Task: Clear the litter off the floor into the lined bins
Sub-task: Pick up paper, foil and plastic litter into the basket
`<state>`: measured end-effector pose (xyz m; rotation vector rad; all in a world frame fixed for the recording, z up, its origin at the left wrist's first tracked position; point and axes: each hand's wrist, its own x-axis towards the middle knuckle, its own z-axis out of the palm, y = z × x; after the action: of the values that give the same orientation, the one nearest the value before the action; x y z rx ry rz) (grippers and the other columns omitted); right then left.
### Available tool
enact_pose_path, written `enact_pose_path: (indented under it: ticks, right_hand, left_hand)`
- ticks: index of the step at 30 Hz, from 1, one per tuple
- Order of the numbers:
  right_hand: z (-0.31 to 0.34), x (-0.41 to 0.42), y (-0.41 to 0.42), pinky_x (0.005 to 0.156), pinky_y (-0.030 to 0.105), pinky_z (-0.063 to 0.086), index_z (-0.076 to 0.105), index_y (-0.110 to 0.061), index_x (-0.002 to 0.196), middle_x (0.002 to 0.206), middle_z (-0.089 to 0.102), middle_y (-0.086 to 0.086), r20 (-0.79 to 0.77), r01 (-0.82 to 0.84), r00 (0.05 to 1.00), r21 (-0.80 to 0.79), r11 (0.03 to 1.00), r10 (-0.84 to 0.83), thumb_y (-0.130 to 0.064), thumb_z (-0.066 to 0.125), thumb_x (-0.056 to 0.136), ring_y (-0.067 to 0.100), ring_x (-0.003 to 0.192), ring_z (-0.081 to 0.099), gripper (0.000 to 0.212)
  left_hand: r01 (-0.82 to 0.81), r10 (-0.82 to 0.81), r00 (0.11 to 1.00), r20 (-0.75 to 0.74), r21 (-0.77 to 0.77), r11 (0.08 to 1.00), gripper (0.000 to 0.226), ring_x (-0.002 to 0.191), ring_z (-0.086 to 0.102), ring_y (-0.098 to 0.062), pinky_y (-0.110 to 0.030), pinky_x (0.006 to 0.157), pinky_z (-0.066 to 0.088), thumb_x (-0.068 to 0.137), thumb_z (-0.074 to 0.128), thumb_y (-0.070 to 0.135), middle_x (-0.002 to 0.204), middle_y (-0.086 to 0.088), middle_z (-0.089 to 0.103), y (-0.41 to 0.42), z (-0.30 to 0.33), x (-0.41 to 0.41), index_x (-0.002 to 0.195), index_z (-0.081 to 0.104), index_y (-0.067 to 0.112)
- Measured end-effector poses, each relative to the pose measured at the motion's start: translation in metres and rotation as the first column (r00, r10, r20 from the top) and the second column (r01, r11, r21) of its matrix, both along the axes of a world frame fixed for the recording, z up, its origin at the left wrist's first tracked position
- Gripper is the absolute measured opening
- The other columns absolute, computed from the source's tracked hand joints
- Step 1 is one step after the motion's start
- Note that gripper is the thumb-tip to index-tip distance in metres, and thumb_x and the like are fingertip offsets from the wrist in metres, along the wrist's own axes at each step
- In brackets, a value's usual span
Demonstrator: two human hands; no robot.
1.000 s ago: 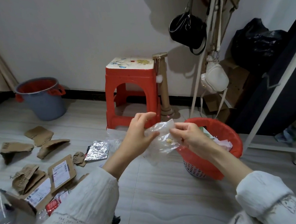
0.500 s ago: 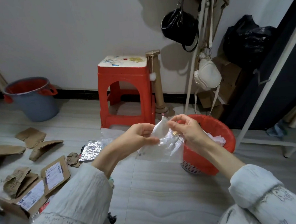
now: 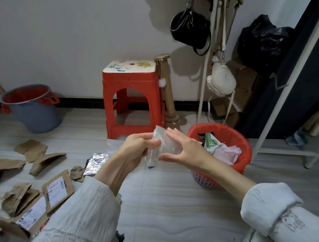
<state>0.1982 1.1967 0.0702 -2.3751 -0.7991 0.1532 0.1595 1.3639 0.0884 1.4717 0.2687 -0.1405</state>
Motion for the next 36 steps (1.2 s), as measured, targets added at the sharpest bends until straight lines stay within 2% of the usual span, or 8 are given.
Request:
enact_pose_path:
  ticks: [4, 9, 12, 20, 25, 28, 32, 36]
  right_hand:
    - [-0.001, 0.001, 0.001, 0.078, 0.005, 0.041, 0.055, -0.019, 0.126, 0.116, 0.065, -0.003, -0.045, 0.094, 0.995, 0.146, 0.985, -0.088, -0.029, 0.069, 0.081, 0.008, 0.100, 0.059, 0.048]
    - [0.001, 0.009, -0.011, 0.071, 0.033, 0.054, 0.061, -0.019, 0.093, 0.087, 0.069, -0.001, -0.121, 0.243, 0.968, 0.272, 0.931, -0.218, -0.014, 0.068, 0.081, 0.016, 0.084, 0.065, 0.015]
    - [0.002, 0.018, -0.037, 0.062, 0.020, 0.050, 0.066, -0.018, 0.087, 0.075, 0.065, -0.007, -0.235, 0.255, 0.954, 0.298, 0.920, -0.188, -0.008, 0.071, 0.077, 0.005, 0.070, 0.062, 0.015]
    - [-0.018, 0.067, -0.109, 0.079, 0.035, 0.058, 0.062, -0.007, 0.099, 0.098, 0.067, 0.012, -0.648, 0.538, 0.737, 0.387, 0.749, -0.195, -0.003, 0.070, 0.078, 0.025, 0.088, 0.069, 0.022]
    - [-0.047, 0.120, -0.144, 0.067, 0.032, 0.055, 0.068, -0.013, 0.087, 0.084, 0.068, 0.010, -0.476, 0.633, 0.756, 0.353, 0.689, -0.450, -0.002, 0.067, 0.080, 0.021, 0.075, 0.065, 0.013]
    - [-0.065, 0.166, -0.164, 0.073, 0.027, 0.049, 0.070, -0.011, 0.100, 0.094, 0.070, 0.004, -0.172, 0.717, 0.689, 0.304, 0.627, -0.704, -0.011, 0.067, 0.082, 0.014, 0.085, 0.062, 0.018]
    - [-0.101, 0.220, -0.184, 0.077, 0.023, 0.038, 0.068, -0.012, 0.110, 0.105, 0.069, 0.009, 0.136, 0.752, 0.638, 0.102, 0.651, -0.758, -0.014, 0.055, 0.089, 0.025, 0.100, 0.061, 0.025]
    - [-0.149, 0.256, -0.188, 0.081, 0.038, 0.049, 0.069, -0.016, 0.107, 0.104, 0.068, 0.019, 0.193, 0.720, 0.694, -0.181, 0.670, -0.694, -0.013, 0.049, 0.087, 0.039, 0.098, 0.060, 0.029]
  left_hand:
    - [-0.017, 0.016, 1.000, 0.023, 0.079, 0.997, 0.020, 0.070, 0.063, -0.004, -0.007, 0.050, 0.043, 0.082, 0.067, 0.007, 0.086, -0.001, 0.068, -0.009, 0.006, 0.001, 0.103, 0.066, 0.008]
    - [-0.256, 0.090, 0.957, 0.277, 0.652, 0.714, 0.030, 0.089, 0.052, -0.012, -0.023, 0.072, 0.043, 0.072, 0.078, 0.030, 0.094, 0.001, 0.054, -0.031, -0.002, 0.013, 0.093, 0.060, 0.017]
    - [-0.112, -0.115, 0.965, 0.234, 0.773, 0.624, 0.049, 0.105, 0.044, -0.014, -0.028, 0.089, 0.040, 0.071, 0.078, 0.036, 0.109, 0.004, 0.047, -0.041, -0.013, 0.031, 0.112, 0.054, 0.020]
    - [0.030, -0.141, 0.970, 0.199, 0.479, 0.877, 0.015, 0.072, 0.062, -0.021, -0.042, 0.070, 0.052, 0.071, 0.079, 0.021, 0.083, -0.018, 0.068, -0.097, -0.056, 0.098, 0.079, 0.067, 0.016]
    - [0.006, -0.141, 0.956, 0.256, 0.464, 0.886, 0.022, 0.082, 0.063, -0.012, -0.018, 0.070, 0.048, 0.081, 0.070, 0.020, 0.089, 0.000, 0.068, -0.144, -0.097, 0.145, 0.102, 0.066, 0.015]
    - [0.066, -0.310, 0.929, 0.204, 0.731, 0.679, 0.045, 0.113, 0.055, -0.018, -0.028, 0.091, 0.043, 0.093, 0.053, 0.029, 0.124, -0.002, 0.058, -0.153, -0.133, 0.169, 0.135, 0.044, 0.017]
    - [0.174, -0.642, 0.762, -0.082, 0.981, 0.082, 0.069, 0.139, 0.028, -0.020, -0.042, 0.113, 0.020, 0.084, 0.005, 0.060, 0.142, 0.003, 0.041, -0.136, -0.189, 0.181, 0.142, 0.030, 0.032]
    - [0.107, -0.724, 0.683, -0.094, 0.994, -0.028, 0.057, 0.121, 0.053, -0.027, -0.060, 0.108, 0.027, 0.098, 0.003, 0.050, 0.117, 0.007, 0.061, -0.129, -0.222, 0.179, 0.126, 0.052, 0.041]
